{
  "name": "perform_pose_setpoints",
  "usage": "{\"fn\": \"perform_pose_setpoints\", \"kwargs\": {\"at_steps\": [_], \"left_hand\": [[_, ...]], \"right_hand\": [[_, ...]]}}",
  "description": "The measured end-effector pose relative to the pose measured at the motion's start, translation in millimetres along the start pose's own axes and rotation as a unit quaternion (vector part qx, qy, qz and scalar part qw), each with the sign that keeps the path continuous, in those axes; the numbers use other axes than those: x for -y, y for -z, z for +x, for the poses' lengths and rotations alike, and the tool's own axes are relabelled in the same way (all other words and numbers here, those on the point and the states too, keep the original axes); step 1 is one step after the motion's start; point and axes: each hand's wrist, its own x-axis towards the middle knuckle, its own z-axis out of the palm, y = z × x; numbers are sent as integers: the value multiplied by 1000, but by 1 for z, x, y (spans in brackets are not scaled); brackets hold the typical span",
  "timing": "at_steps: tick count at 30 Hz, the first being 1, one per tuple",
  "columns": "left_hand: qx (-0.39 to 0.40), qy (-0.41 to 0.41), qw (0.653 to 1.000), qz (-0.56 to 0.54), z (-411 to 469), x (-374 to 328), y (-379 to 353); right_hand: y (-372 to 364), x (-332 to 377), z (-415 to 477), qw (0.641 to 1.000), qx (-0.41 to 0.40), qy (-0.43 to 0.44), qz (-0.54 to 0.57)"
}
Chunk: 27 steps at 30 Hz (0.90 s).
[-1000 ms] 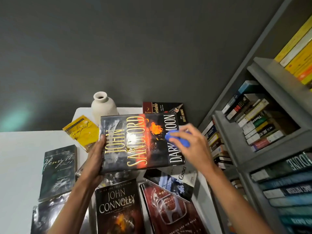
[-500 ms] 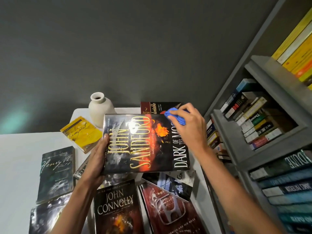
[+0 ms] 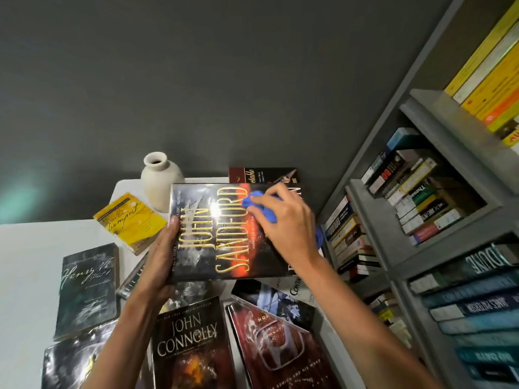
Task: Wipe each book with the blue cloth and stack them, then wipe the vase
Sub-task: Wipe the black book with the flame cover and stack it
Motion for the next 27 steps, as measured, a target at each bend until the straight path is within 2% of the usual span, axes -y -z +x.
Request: {"fn": "perform_pose_setpoints", "kwargs": {"at_steps": [3,6,8,12,15,17,21,23,27], "left_hand": [[-2,-4,1000,1,0,-2,6],[5,19,1000,-1,-2,5,8],[6,29,999,-12,-3,8,4],[-4,8,1000,3,4,1,3],[0,2,1000,10,6,-3,7],[-1,-8,1000,18,3,-1,9],[-16,5,1000,14,-3,5,3],[-11,11,1000,4,-2,4,1],[-20,-5,1000,7,6,-4,2]], "right_hand": [[7,-18,-17,1000,20,7,-1],[15,-40,-1,997,-26,-62,-30],[15,-36,12,995,-47,-80,-38],[3,-4,-3,1000,-12,-10,-14],[6,-6,-37,999,25,33,30],[15,-21,-45,999,23,24,23],[25,-37,-20,996,-44,-74,7],[21,-25,-10,997,-49,-67,-9],[7,1,-36,1000,2,6,17]]}}
